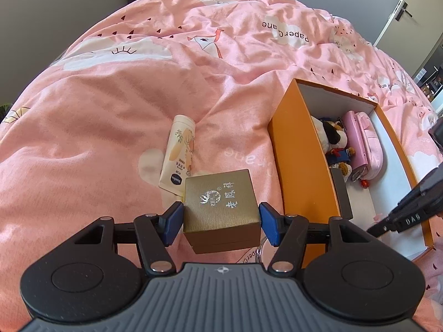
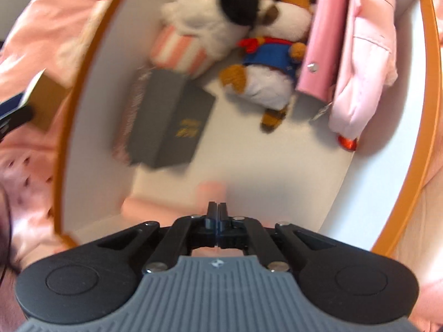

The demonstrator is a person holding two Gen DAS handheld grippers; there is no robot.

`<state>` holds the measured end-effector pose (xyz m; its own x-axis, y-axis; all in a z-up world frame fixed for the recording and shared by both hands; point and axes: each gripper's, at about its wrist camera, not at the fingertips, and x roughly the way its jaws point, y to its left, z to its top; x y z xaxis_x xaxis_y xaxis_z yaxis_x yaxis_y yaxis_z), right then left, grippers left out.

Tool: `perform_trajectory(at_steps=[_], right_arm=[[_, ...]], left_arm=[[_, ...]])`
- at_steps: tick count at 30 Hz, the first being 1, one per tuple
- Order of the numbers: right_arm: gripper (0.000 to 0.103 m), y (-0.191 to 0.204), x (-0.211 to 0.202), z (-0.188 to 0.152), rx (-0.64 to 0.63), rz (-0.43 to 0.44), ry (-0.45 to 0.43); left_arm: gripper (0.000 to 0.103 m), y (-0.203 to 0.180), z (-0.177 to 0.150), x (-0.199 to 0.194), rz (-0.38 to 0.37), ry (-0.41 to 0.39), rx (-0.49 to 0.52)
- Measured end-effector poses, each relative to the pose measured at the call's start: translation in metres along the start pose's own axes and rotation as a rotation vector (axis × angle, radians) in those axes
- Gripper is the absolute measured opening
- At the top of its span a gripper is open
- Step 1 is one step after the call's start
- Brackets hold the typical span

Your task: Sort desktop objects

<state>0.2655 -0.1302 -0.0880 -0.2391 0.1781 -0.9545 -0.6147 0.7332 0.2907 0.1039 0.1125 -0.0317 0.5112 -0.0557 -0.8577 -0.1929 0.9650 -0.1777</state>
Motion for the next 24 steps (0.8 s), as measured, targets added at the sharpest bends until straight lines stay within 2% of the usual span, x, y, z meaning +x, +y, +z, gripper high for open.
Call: perform_trajectory(at_steps=[3, 6, 8, 9, 10, 18, 20, 21, 24], right_arm=[[0.003, 0.014, -0.001, -0.011, -0.033, -0.006, -0.004], [0.008, 0.009, 0.000, -0.019, 0.020, -0.004, -0.024], [0.019, 0.007, 0.003, -0.013, 0.049, -0.034, -0.043], [0.032, 0.005, 0.007, -0.009, 0.066, -0.039, -0.047], [0.037, 0.006, 0.010, -0.005, 0.077, -0.039, -0.045], [0.036, 0.025, 0.044, 0.008, 0.105, -0.140, -0.010], [0.035, 0.026, 0.048, 0.007, 0.122, -0.153, -0.013], [0.030, 0.028, 0.048, 0.006, 0.122, -0.150, -0.016], [0.030, 0.029, 0.043, 0.001, 0.132, -0.143, -0.037]], left_arm=[[0.069, -0.002, 0.000, -0.002, -0.007, -0.005, 0.003], [0.069, -0.005, -0.001, -0.003, -0.010, -0.006, 0.007], [0.069, -0.007, -0.001, -0.004, -0.012, -0.003, 0.008], [0.069, -0.007, -0.001, -0.004, -0.012, -0.002, 0.008], [0.069, -0.008, -0.002, -0.004, -0.012, -0.001, 0.007], [0.069, -0.008, -0.003, -0.002, -0.016, 0.003, 0.012], [0.069, -0.007, -0.004, -0.001, -0.016, 0.005, 0.011], [0.069, -0.007, -0.004, -0.001, -0.016, 0.005, 0.009], [0.069, -0.005, -0.004, 0.000, -0.014, 0.006, 0.005]])
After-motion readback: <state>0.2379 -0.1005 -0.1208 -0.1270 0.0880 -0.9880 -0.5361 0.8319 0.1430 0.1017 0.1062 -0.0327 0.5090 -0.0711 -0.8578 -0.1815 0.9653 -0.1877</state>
